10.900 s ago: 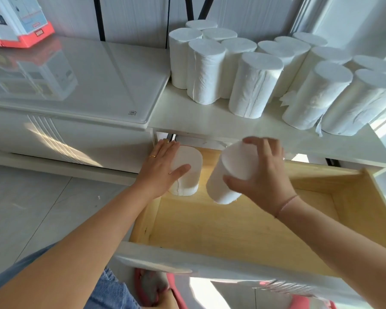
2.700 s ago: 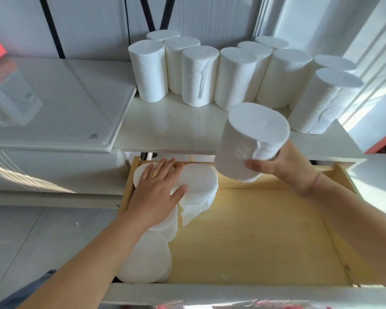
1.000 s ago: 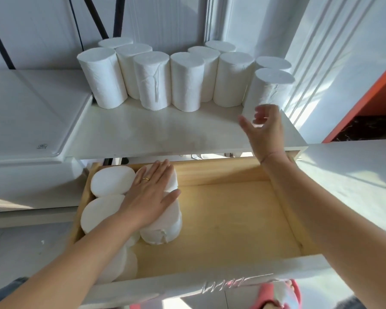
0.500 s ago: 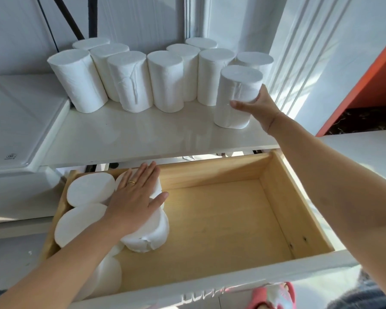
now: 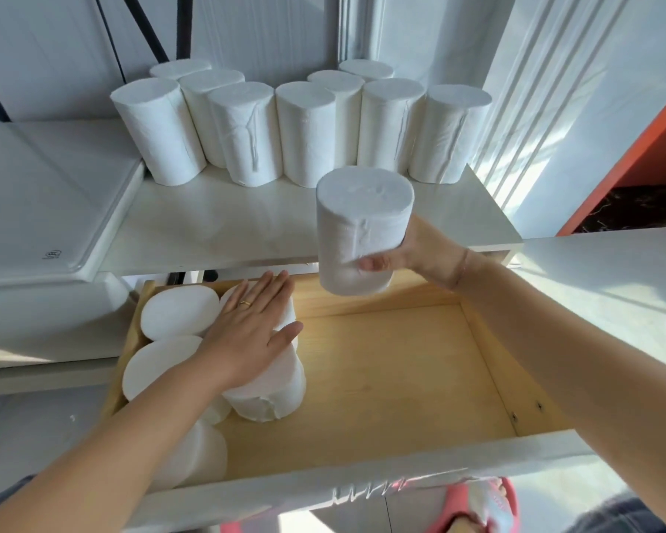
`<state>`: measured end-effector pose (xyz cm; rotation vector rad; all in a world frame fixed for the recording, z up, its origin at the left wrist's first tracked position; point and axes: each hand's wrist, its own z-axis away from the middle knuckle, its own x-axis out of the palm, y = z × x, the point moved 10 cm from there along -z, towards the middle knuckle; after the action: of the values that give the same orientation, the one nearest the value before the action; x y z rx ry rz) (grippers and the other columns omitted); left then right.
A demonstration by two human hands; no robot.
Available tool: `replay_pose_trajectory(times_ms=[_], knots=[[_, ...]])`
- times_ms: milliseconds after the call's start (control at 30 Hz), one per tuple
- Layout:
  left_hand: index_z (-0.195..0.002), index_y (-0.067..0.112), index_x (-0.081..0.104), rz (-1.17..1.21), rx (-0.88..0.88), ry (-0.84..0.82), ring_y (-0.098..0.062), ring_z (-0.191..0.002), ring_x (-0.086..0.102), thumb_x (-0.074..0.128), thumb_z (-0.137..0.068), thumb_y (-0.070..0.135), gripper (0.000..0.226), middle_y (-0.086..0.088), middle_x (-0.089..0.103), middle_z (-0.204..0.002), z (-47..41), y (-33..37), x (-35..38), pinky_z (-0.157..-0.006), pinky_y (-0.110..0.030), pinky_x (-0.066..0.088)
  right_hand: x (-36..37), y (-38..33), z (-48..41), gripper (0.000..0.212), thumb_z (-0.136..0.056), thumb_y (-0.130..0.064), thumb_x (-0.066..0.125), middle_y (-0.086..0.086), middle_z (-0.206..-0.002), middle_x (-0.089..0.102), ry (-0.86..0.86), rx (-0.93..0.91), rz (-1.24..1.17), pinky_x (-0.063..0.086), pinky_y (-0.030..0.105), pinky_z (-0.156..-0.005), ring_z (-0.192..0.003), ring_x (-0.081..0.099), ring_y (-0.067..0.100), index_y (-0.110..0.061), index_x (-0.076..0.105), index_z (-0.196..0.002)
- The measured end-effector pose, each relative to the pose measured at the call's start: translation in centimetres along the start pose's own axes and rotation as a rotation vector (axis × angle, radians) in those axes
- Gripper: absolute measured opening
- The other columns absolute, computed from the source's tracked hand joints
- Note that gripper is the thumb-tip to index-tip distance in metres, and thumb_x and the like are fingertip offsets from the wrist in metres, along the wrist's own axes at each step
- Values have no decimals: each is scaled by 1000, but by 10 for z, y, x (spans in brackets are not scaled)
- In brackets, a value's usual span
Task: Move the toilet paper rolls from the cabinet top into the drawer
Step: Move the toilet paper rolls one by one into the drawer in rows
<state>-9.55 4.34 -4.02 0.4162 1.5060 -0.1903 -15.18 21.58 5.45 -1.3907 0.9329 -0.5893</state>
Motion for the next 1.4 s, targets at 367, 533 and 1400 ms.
replay_pose_trajectory(times_ms=[367,533,1400], knots=[[-138,31,-23,22,-26,16,-1,-137,-24,-1,-84,67,68,15,-22,-149,5,-15,-3,-114,-28,-16,63,142,78,71,-63,-5,83,-31,-100,57,-359,482,376,45,10,-86,-101,55,-2,-50,47,-104],[-144,29,-15,17,-30,29,-2,-139,-20,1,-85,66,72,13,-16,-154,4,-15,-2,-115,-30,-14,88,139,116,92,-51,-55,86,-18,-130,52,-672,796,2,39,48,-108,-129,43,9,-42,38,-129],[-149,24,-3,2,-31,56,-6,-142,-14,4,-86,64,75,8,-7,-158,8,-13,-4,-116,-33,-11,230,121,96,49,-92,-30,62,2,-124,58,-454,962,-356,49,33,-97,-95,61,13,-14,48,-136]])
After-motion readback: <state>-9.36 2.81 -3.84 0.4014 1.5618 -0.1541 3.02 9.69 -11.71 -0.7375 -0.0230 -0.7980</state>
